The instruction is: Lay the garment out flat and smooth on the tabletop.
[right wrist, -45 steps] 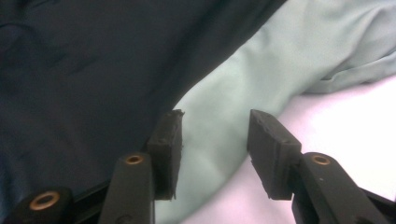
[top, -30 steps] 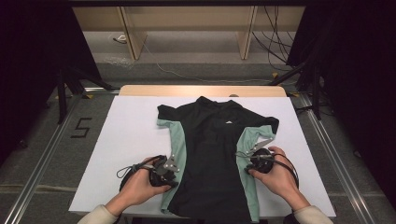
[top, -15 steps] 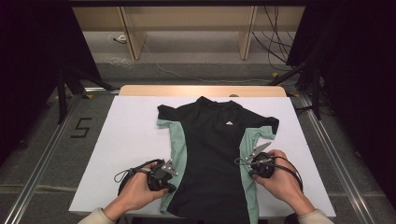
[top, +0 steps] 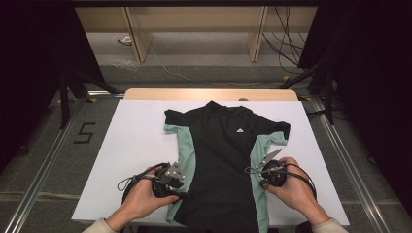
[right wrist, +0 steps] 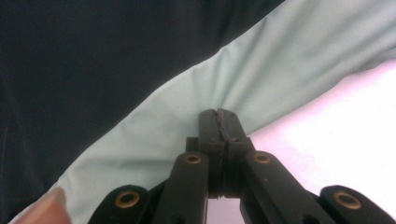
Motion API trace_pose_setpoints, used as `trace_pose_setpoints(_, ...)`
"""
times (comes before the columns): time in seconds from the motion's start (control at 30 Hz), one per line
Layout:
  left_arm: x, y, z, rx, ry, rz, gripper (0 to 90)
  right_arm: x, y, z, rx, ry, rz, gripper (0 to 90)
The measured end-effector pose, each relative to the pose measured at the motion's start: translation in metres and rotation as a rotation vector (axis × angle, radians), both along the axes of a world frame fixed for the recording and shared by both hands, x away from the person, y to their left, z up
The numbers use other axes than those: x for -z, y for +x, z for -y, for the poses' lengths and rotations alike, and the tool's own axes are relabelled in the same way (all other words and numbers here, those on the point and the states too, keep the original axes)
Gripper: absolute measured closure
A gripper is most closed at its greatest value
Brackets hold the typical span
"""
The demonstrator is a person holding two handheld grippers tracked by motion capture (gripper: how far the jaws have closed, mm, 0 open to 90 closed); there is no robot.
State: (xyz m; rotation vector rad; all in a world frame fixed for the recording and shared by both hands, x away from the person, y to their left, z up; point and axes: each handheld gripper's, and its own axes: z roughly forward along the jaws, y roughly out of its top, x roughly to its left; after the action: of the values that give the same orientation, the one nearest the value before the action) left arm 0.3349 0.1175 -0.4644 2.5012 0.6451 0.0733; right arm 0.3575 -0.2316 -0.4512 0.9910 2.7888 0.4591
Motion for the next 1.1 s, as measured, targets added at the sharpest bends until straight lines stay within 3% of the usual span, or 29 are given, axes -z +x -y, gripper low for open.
trace_pose_setpoints(0.07,0.003,-0.001,0.001,0.019,0.012,-0.023,60.7,-0.001,0.0,0.0,0.006,0.007,0.0,89.8)
trace_pose_setpoints(0.17,0.005,-0.002,0.002,0.055,0.051,-0.025,68.0,0.0,0.0,0.001,0.006,0.01,-0.002,89.7)
trace_pose_setpoints(0.37,0.006,-0.007,0.006,0.044,0.084,-0.037,83.9,0.0,0.0,0.003,0.012,0.022,-0.001,89.5)
trace_pose_setpoints(0.63,0.003,-0.018,0.009,0.06,0.121,0.001,86.2,-0.002,0.001,0.007,0.027,0.06,0.034,87.7)
trace_pose_setpoints(0.87,0.002,-0.019,0.006,0.068,0.094,0.018,85.0,-0.002,0.002,0.01,0.046,0.085,0.064,81.9)
trace_pose_setpoints(1.1,-0.001,-0.02,-0.008,0.07,0.04,0.046,82.9,-0.007,0.003,0.02,0.079,0.176,0.197,72.4)
